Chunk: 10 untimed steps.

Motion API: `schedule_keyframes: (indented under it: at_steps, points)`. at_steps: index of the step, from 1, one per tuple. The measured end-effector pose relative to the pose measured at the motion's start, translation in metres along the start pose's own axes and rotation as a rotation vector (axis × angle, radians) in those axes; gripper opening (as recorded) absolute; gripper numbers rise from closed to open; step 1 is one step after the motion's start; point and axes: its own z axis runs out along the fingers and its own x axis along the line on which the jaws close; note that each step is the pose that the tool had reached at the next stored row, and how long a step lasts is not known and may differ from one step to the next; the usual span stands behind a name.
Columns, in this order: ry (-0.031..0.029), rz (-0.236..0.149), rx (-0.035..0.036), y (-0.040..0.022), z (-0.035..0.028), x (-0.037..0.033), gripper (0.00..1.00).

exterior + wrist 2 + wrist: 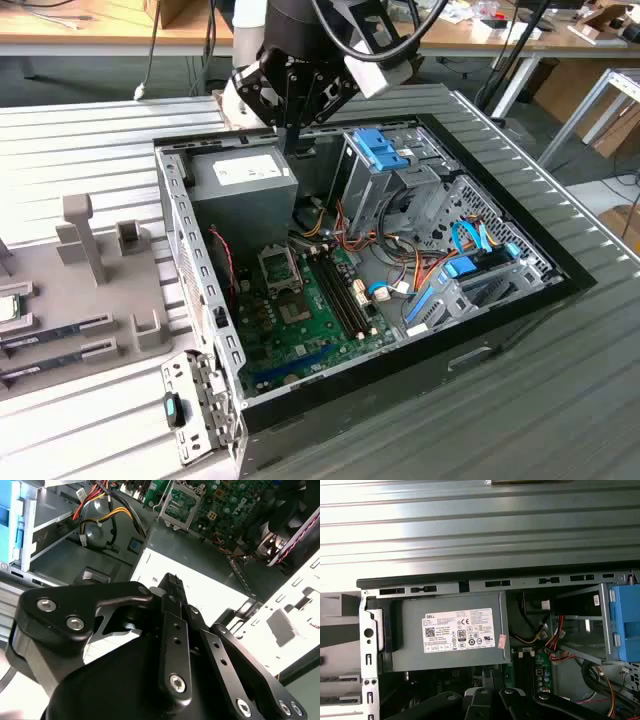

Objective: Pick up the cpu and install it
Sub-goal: 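Reach for the cpu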

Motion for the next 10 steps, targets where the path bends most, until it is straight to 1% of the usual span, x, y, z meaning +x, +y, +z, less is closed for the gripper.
schedule_keyframes:
  at_steps: [10]
  points:
    - [0.0000,0.000,0.0000,-0.0001,0.0000,0.0020,0.11]
